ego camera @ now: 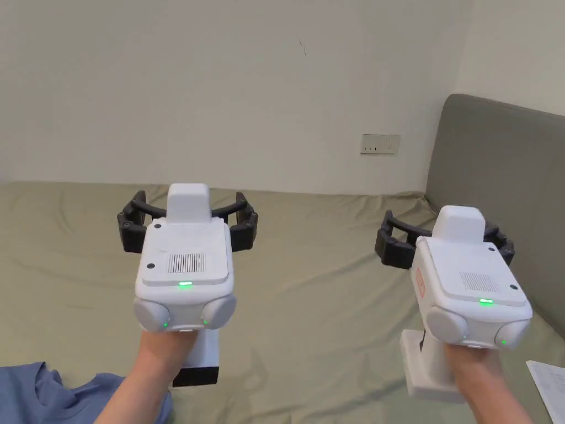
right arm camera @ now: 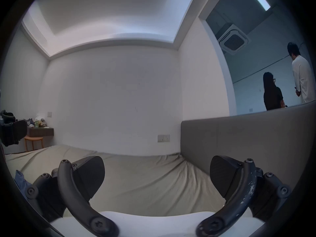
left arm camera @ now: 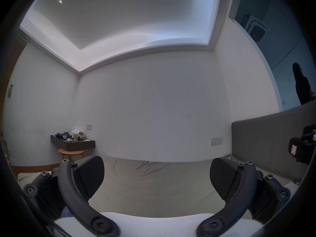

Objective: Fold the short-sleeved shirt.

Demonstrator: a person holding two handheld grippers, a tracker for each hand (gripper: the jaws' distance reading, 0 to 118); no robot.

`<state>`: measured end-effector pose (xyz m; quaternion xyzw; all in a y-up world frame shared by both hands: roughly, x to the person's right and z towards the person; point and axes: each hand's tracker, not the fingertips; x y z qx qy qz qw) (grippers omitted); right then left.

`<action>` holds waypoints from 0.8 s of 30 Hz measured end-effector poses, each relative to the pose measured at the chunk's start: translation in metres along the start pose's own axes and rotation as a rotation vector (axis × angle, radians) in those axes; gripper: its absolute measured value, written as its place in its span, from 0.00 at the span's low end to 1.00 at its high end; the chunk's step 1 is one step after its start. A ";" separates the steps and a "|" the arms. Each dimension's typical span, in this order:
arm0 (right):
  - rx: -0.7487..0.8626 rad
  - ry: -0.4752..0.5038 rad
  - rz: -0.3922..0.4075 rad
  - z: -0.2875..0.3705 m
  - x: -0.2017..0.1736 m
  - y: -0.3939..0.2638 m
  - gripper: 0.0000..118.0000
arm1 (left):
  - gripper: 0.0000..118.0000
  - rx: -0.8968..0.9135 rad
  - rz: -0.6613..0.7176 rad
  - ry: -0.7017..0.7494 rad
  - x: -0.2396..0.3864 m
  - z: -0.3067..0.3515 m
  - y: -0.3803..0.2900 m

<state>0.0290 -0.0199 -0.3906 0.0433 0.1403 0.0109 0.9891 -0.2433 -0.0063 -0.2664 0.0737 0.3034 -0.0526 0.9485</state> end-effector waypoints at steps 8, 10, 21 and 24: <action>0.034 -0.111 0.410 -0.002 -0.040 0.021 1.00 | 1.00 -0.040 0.348 -0.016 -0.057 -0.007 0.028; 0.129 -0.094 0.771 0.000 -0.068 0.026 1.00 | 1.00 -0.132 0.727 -0.068 -0.101 -0.020 0.017; 0.240 0.029 1.166 0.014 -0.116 0.031 1.00 | 1.00 -0.320 1.140 0.129 -0.176 -0.002 -0.052; -0.066 0.181 0.483 -0.006 -0.087 0.064 1.00 | 1.00 -0.255 0.611 0.097 -0.137 -0.011 0.013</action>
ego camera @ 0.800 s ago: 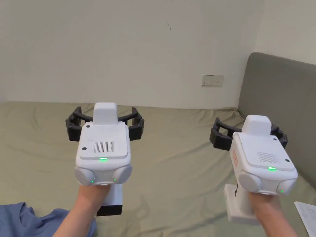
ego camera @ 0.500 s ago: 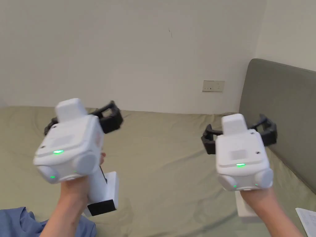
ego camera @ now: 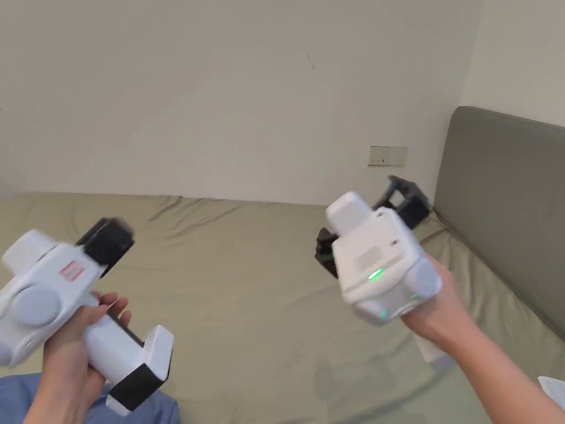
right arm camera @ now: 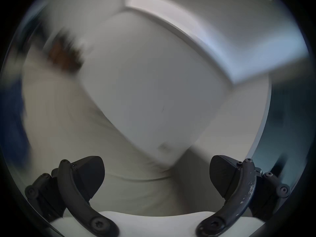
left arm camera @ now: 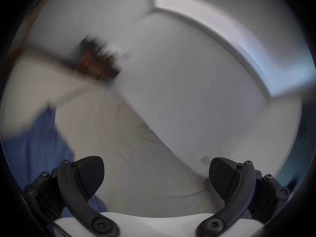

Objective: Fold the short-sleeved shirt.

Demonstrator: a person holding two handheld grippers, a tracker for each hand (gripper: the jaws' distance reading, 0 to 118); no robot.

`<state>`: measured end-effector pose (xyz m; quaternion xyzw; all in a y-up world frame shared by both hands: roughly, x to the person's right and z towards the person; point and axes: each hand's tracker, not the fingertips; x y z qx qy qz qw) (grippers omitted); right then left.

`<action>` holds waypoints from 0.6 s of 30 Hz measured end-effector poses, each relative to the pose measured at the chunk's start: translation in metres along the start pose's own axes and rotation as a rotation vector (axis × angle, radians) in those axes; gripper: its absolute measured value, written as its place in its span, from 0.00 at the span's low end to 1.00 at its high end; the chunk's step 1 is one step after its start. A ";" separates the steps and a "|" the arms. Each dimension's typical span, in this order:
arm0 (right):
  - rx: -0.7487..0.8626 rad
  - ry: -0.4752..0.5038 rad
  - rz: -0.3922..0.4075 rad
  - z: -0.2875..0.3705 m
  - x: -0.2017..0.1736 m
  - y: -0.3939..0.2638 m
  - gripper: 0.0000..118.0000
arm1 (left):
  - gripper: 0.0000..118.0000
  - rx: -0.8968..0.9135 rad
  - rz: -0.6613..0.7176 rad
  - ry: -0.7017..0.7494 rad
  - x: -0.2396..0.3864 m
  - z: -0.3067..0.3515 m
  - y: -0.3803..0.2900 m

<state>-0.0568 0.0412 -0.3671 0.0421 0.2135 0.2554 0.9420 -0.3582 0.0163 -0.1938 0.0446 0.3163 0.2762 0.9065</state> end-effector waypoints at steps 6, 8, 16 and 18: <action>0.003 0.101 -0.641 -0.013 0.041 -0.042 1.00 | 1.00 0.205 -0.671 -0.144 0.115 0.035 -0.004; -0.007 0.075 -0.533 -0.009 0.040 -0.050 1.00 | 1.00 0.243 -0.735 -0.133 0.117 0.025 -0.019; -0.017 0.040 -0.485 0.013 0.048 -0.069 1.00 | 1.00 0.088 -0.593 -0.161 0.096 0.015 -0.039; -0.015 0.035 -0.494 0.016 0.052 -0.065 1.00 | 1.00 0.092 -0.596 -0.150 0.094 0.013 -0.039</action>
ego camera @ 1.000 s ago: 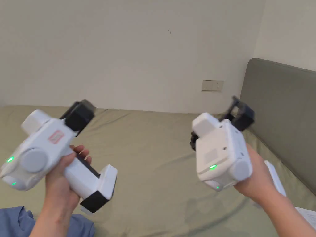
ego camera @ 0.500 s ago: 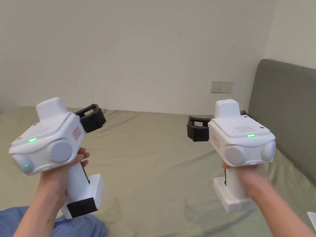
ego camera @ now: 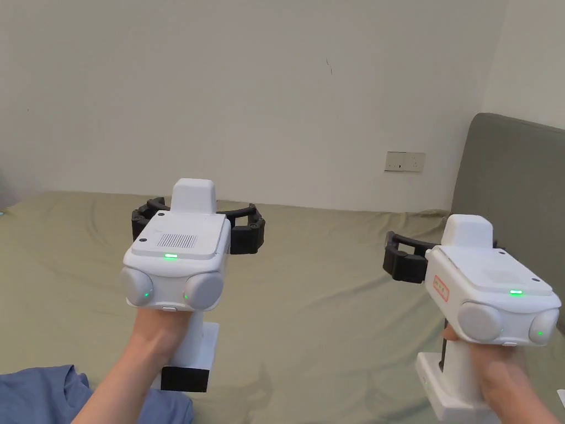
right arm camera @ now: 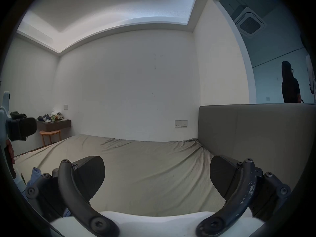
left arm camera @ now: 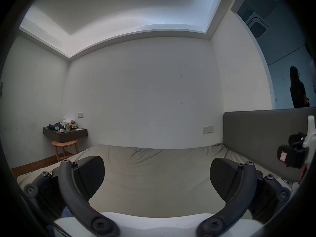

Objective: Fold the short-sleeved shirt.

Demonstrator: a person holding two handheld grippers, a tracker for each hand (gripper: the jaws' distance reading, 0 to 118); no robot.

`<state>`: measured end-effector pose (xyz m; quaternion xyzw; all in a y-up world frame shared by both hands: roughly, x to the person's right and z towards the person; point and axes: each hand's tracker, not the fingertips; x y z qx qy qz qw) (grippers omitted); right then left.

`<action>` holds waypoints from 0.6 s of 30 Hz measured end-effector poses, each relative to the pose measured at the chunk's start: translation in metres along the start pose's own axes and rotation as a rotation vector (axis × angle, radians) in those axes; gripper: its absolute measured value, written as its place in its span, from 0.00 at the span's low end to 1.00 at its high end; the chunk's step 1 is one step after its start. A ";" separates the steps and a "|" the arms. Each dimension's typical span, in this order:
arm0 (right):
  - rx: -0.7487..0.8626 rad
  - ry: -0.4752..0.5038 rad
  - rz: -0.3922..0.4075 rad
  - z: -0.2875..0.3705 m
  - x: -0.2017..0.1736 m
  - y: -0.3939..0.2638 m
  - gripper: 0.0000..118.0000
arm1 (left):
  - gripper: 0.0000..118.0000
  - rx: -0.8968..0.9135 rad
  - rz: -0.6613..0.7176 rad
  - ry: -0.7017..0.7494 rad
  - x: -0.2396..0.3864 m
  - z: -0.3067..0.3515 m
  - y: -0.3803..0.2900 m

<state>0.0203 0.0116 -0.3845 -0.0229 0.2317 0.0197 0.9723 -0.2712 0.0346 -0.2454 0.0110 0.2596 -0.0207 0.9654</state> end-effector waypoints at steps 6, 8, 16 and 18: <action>0.029 -0.018 -0.018 0.004 0.000 -0.001 1.00 | 1.00 0.003 0.023 0.017 0.002 0.006 0.004; 0.021 -0.018 -0.020 0.002 0.000 -0.002 1.00 | 1.00 0.006 0.033 0.015 0.000 0.007 0.003; 0.021 -0.015 0.002 0.001 -0.005 -0.003 1.00 | 1.00 0.016 0.037 0.030 -0.003 0.002 -0.002; 0.022 -0.015 0.007 0.001 -0.006 -0.003 1.00 | 1.00 0.017 0.043 0.020 -0.002 0.004 -0.001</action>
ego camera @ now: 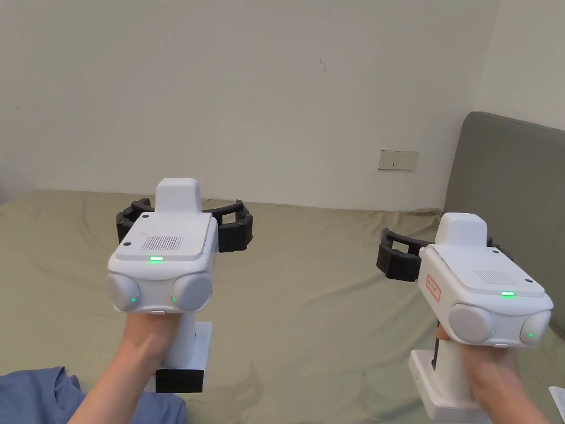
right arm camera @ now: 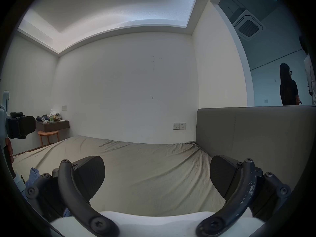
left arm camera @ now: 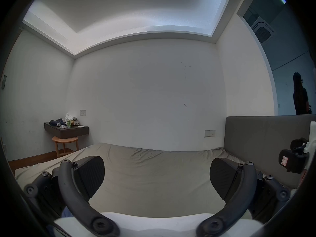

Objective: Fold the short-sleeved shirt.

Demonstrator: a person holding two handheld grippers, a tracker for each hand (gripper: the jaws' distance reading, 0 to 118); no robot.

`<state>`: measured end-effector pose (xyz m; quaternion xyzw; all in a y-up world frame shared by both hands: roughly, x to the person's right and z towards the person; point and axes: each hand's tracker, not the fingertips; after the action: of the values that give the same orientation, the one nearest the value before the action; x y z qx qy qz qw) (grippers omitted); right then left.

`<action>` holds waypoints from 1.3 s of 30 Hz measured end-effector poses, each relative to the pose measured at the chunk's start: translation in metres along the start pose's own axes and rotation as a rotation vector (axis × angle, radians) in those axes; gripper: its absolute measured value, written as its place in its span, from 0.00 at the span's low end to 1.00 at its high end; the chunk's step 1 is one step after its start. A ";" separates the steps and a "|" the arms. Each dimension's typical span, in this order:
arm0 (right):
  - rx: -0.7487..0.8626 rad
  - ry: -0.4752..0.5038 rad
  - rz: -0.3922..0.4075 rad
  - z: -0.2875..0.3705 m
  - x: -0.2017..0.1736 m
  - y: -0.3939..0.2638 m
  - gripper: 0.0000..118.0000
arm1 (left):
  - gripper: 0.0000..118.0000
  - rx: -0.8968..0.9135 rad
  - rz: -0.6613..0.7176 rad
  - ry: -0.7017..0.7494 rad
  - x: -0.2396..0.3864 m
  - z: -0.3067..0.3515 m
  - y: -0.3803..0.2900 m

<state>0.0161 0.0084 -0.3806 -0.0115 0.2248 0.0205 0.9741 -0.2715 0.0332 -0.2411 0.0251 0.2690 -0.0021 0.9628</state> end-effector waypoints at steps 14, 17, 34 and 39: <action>-0.002 -0.006 -0.001 0.003 0.005 -0.004 1.00 | 1.00 -0.006 0.002 -0.005 0.005 0.005 -0.005; -0.005 -0.011 -0.002 0.003 0.005 -0.006 1.00 | 1.00 -0.006 0.004 -0.011 0.004 0.004 -0.007; 0.039 -0.045 0.003 0.006 0.008 -0.006 1.00 | 0.97 0.006 0.022 -0.034 0.005 0.010 -0.008; 0.070 -0.090 0.051 0.016 0.004 -0.004 0.37 | 0.14 0.040 0.019 -0.027 0.008 0.012 -0.004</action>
<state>0.0263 0.0053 -0.3681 0.0292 0.1816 0.0382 0.9822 -0.2585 0.0287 -0.2357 0.0469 0.2558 0.0014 0.9656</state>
